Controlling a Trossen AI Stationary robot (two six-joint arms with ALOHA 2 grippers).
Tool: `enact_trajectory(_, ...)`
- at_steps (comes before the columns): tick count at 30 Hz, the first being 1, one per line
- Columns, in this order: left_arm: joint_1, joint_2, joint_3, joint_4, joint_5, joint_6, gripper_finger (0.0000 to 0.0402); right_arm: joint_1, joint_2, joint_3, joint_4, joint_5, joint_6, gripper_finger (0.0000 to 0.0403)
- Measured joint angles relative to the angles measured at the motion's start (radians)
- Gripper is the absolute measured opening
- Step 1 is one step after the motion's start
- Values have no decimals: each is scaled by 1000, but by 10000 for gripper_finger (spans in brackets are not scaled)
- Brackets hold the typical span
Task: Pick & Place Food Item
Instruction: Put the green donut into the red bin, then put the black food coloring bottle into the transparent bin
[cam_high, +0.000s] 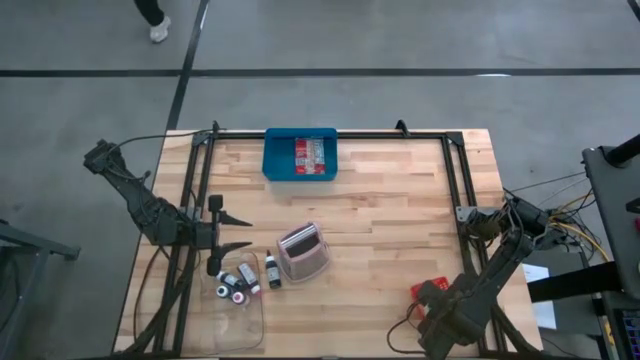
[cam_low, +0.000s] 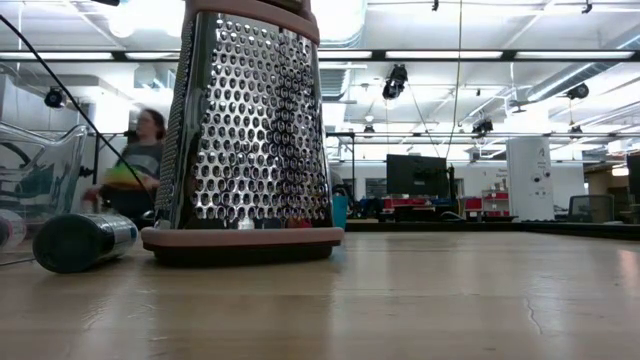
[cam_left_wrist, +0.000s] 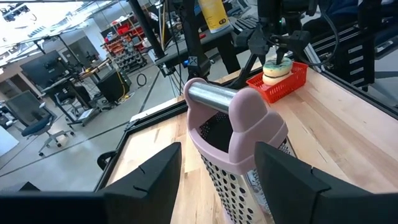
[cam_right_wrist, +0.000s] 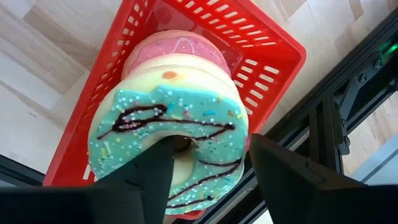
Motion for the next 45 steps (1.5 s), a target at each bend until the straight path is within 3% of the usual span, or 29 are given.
enact_trajectory(7, 0, 0, 0, 0, 0, 0, 207, 0, 0, 3, -8, 1, 0, 222)
enact_trajectory(24, 0, 0, 0, -1, 0, 0, 207, 0, -15, 69, -127, 18, 20, 224)
enact_trajectory(35, 0, 0, 0, -7, 10, -34, 207, -3, -17, 198, -196, 279, -7, 224)
enact_trajectory(45, 0, 52, 0, -8, 154, -159, 207, -44, -17, 241, -196, 538, -151, 224)
